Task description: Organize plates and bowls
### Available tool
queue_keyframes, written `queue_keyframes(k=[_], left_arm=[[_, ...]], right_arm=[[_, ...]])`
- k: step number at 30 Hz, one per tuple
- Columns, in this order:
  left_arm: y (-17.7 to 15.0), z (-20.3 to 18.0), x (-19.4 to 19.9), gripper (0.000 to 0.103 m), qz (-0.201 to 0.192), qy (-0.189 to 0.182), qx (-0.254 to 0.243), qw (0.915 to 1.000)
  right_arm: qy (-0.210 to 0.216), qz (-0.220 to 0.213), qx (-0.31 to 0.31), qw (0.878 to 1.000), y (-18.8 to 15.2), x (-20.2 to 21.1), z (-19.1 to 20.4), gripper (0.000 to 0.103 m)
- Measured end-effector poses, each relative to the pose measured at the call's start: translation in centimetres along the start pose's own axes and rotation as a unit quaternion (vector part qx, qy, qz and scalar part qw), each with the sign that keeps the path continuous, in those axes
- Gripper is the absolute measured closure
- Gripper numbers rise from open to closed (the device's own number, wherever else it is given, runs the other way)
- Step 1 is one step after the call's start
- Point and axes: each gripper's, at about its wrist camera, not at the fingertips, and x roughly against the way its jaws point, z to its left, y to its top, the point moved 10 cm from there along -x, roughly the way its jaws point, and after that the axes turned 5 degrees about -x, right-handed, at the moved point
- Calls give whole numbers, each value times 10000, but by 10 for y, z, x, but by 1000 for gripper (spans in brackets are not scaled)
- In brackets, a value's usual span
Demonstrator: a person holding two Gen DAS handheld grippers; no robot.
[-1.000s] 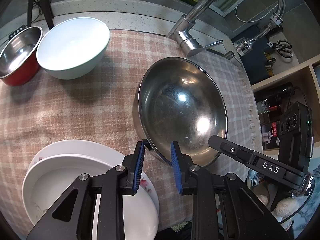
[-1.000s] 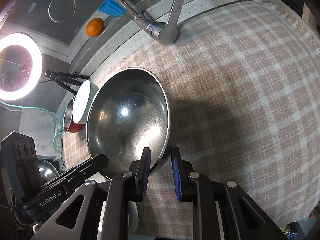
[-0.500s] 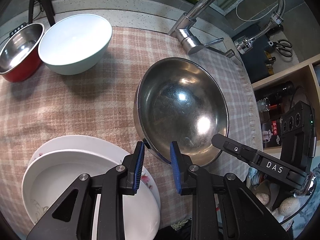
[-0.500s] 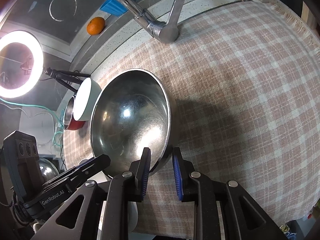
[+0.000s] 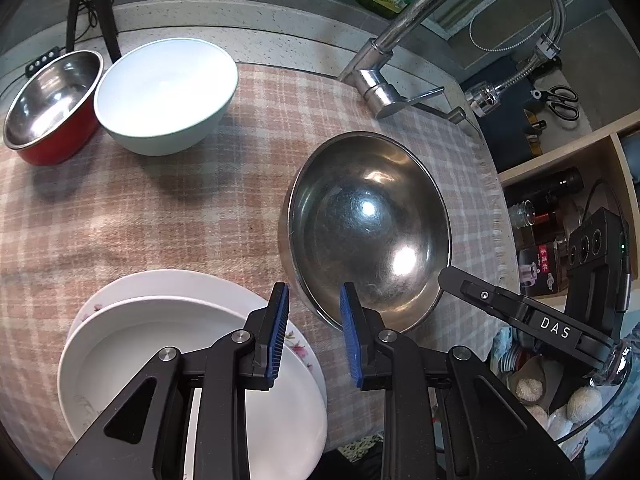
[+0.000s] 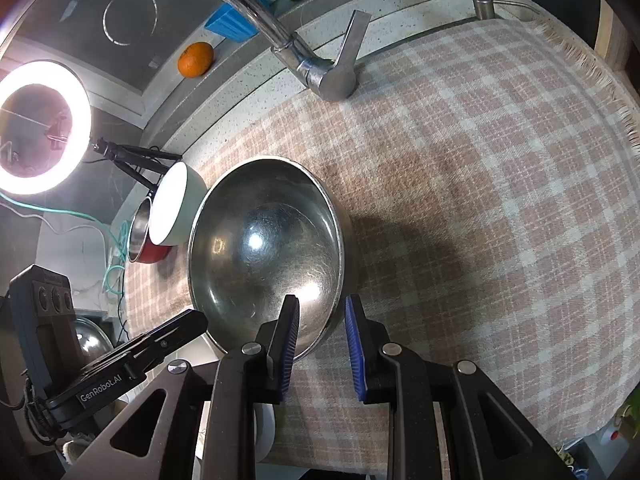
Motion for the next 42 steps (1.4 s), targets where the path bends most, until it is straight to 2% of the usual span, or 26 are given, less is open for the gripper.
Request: queue_keyframes(k=[9,15,19,27,36,42], left_arm=[[1,14,29,80,-259,-26,39,9997],[-2,38,54,79,-492,67,67,9987],[-7,65,70,79,-613,161,197,9978],[-10,143,107,79,-889,373,747,9925],[8,212,138,80,-1218,437,1213,9841],[28,241,141,79,-1245,362,1383,9819]], right_arm=[[-58,-285,8,9996,1,21,0,76],[82,-524,176,9984,0,35,21,70],[196,-585,381,9974,-5,36,47,70],[427,-543,796,9944,-16,26,110,70],[589,-310,1218,9903,-6,-15,195,70],[779,-30,1255,9890,13,-57,244,70]])
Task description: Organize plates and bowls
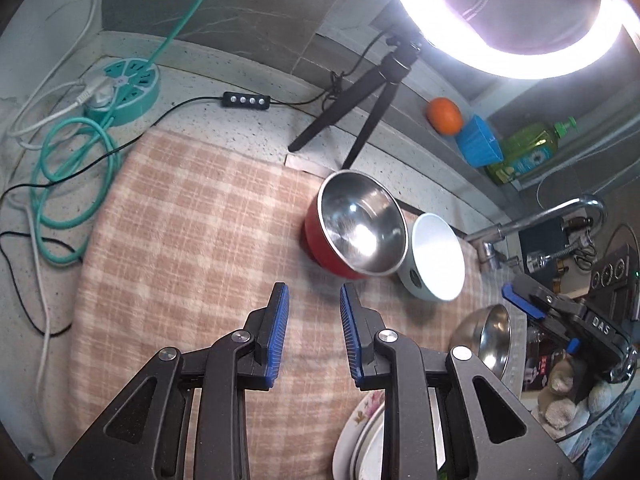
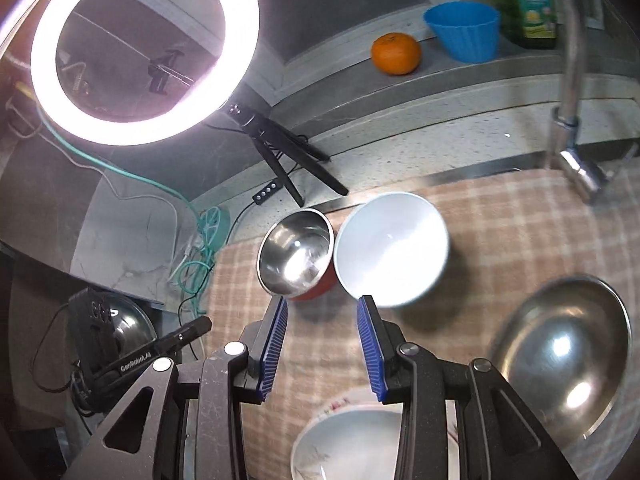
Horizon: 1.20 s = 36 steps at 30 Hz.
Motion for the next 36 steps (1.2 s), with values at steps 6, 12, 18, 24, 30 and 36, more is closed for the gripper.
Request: queue_keyframes(k=[6,12,18,24,30,36], left_arm=[[17,0,-17,80,39,-10,58,10000],[25,4,-40,79,173,27,186,9997],[30,7,-55,79,250,45,290,9993],[34,6,-66,79,309,97,253,9992],[34,4,-74,79,371,103,242,9990],[32,2,-79,80,430,108,237,9987]], right_arm=[[-264,164,248,9992,27,-49,9,70],[-511,360,496,9968,46,-94,8,70],[-717,542,610,9941,55,-125,-2,73],[-766,649,722,9923,59,-141,-3,77],[-826,727,858,9902,61,-146,-2,79],[-884,834,948,9880,58,-154,-4,86]])
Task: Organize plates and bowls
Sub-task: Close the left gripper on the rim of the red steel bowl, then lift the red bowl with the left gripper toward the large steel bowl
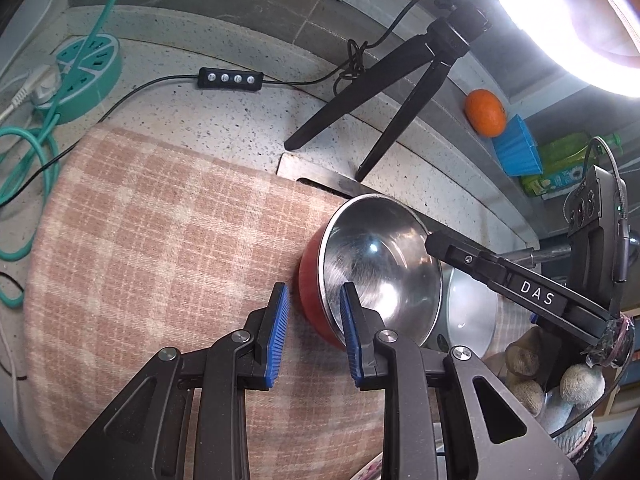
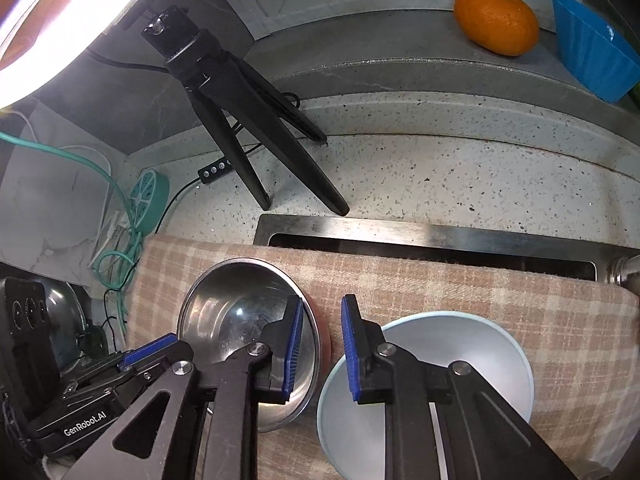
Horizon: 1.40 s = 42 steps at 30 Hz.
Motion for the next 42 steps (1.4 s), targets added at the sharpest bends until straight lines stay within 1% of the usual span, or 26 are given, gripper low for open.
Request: queue_keyframes(k=[3,5,6,7,11,18,25,28,35,42], left_arm=[[0,-1,-2,80,7,19,-4,10000],[0,-1,-3,80,13,28,-6,10000],[0,-1,-4,85,16,33,-5,10000],[0,-1,-5,89,32,11,2,10000],[-1,-2,-4,92,16,28,-4,10000],[0,-2,1,92,-63,78,21,9999],[1,0,18,92,-211,99,37,9997],[0,-1,26,92,-274,97,49,9996],[-5,-6,44,92,-404,84,36,9991],[-11,-18,64,92,-564,77,-90,9983]], right_arm=[[-23,43,59,10000,0,-2,2,88],[-23,79,109,9999,-1,-4,3,93],[-17,96,136,9999,-1,-4,5,95],[-22,116,165,9998,-2,-5,6,95],[-24,95,161,9998,-2,-4,9,95],[44,122,34,9999,-5,-2,8,95],[180,119,-35,9998,-12,6,16,96],[292,100,-76,9995,-15,14,21,97],[369,-6,-4,9993,-22,33,33,97],[421,-92,27,9991,-33,55,38,97]])
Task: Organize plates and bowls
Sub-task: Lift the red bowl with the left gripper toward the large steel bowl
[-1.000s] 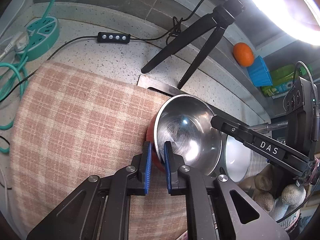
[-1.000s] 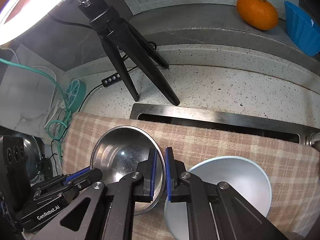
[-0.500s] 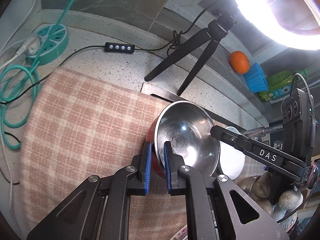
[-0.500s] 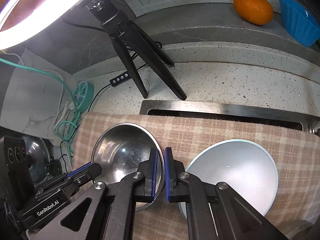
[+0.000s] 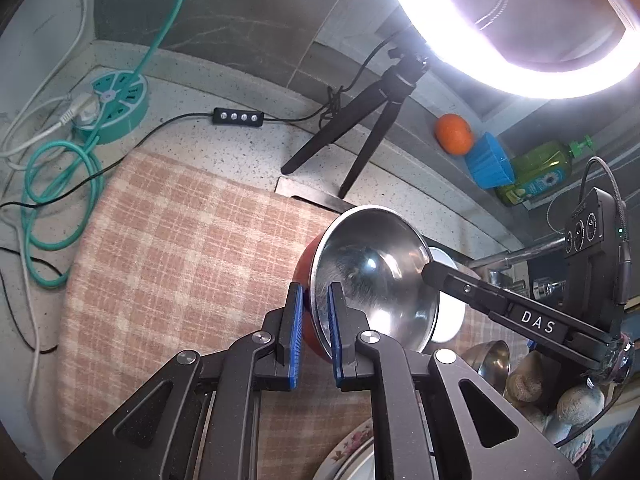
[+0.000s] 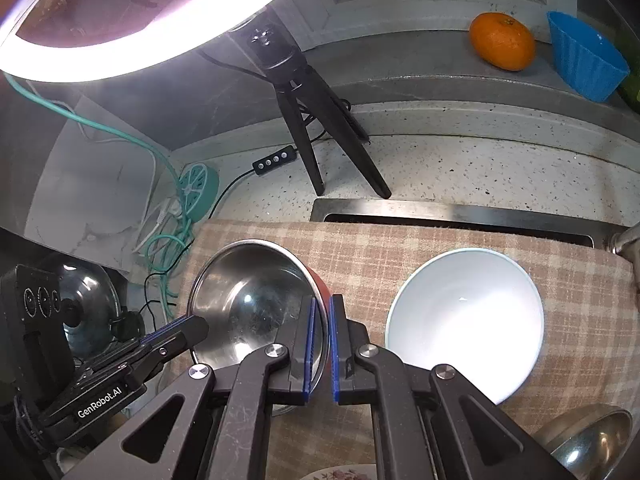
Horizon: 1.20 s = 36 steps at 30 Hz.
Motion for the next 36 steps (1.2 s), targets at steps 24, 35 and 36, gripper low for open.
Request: queue_keyframes(k=[24,35,36], left_arm=[[-27,-41,37,92,-202,-52,-437,9988],[-39,-74,35,92,-140,-219,-667,9974],[-41,-79,34,92,-128,-251,-684,9973]], right_arm=[[135,-230,-50,9996,-34,53,-6,97],[92,-388,-234,9989,-41,79,-33,97],[89,-412,-262,9988,-42,83,-36,97]])
